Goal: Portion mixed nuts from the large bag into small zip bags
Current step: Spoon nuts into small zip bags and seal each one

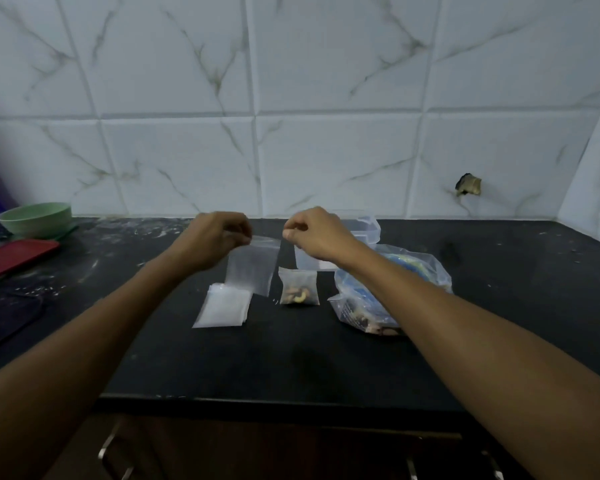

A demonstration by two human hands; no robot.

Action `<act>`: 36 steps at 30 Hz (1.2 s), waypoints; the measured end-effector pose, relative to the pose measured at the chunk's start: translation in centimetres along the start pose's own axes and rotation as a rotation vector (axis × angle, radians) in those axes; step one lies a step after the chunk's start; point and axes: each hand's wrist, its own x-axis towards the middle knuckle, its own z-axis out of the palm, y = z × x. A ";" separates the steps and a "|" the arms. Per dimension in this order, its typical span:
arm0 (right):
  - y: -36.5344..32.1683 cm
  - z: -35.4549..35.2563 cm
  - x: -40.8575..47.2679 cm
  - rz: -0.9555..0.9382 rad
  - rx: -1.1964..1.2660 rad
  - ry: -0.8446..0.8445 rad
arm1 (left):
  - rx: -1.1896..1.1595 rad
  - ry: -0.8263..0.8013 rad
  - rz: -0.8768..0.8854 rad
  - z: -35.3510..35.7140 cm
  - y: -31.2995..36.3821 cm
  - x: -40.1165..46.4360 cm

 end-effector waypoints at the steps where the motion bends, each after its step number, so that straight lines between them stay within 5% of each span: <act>1: -0.4 -0.8 0.1 -0.024 -0.022 -0.003 | -0.009 0.002 0.052 -0.7 1.0 0.3; 11: -0.9 -9.0 -1.6 0.195 0.152 -0.284 | -0.116 0.020 0.402 -1.0 8.4 3.0; 17: 1.4 -10.9 -3.7 0.267 -0.032 -0.158 | -0.231 0.010 0.479 1.1 11.7 2.9; 26: 3.3 -11.2 -4.5 0.414 0.147 0.038 | -0.512 -0.086 0.108 5.1 15.1 0.9; 36: 4.0 -10.9 -4.9 0.432 0.086 -0.002 | -0.349 0.109 0.106 8.1 15.9 2.3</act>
